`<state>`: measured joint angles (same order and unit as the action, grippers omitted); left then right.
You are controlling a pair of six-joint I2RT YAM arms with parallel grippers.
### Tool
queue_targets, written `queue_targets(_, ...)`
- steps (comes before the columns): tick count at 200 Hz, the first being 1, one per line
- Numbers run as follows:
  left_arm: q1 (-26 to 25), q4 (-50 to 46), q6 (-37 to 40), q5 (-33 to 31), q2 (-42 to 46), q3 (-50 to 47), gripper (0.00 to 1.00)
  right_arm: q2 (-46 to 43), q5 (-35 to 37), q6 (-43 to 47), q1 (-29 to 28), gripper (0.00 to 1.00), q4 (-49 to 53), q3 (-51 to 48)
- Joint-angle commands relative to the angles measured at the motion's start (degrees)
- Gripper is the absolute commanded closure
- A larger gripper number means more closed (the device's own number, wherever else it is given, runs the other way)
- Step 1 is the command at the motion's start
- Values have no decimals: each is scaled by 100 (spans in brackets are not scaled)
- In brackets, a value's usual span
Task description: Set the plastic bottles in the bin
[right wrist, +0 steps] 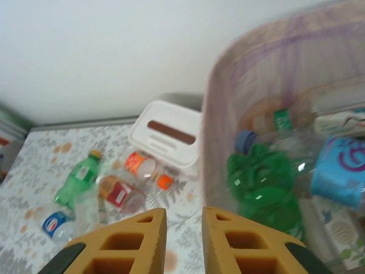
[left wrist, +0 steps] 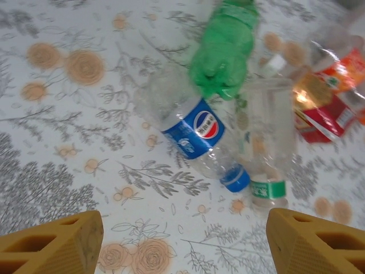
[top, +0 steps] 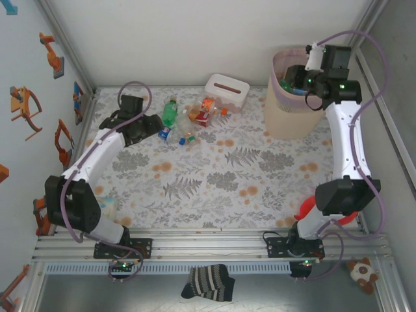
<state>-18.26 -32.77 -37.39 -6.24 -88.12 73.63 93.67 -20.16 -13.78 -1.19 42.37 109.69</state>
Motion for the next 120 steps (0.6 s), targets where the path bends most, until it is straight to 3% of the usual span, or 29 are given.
queue_targets(1,-311,-1060,-1427,-1649,-443,563,24,-206,-38,-99,-228,77,-110,-415)
queue_targets(42,-380,-1416,-2288,-1520,-1460,1470,22,-536,-27,-179,-473,77,-187,-831)
queue_targets(120,-193,-1520,-2665,-1110,-3153,3011,20,-751,65,-125,-689,77,-31,-976)
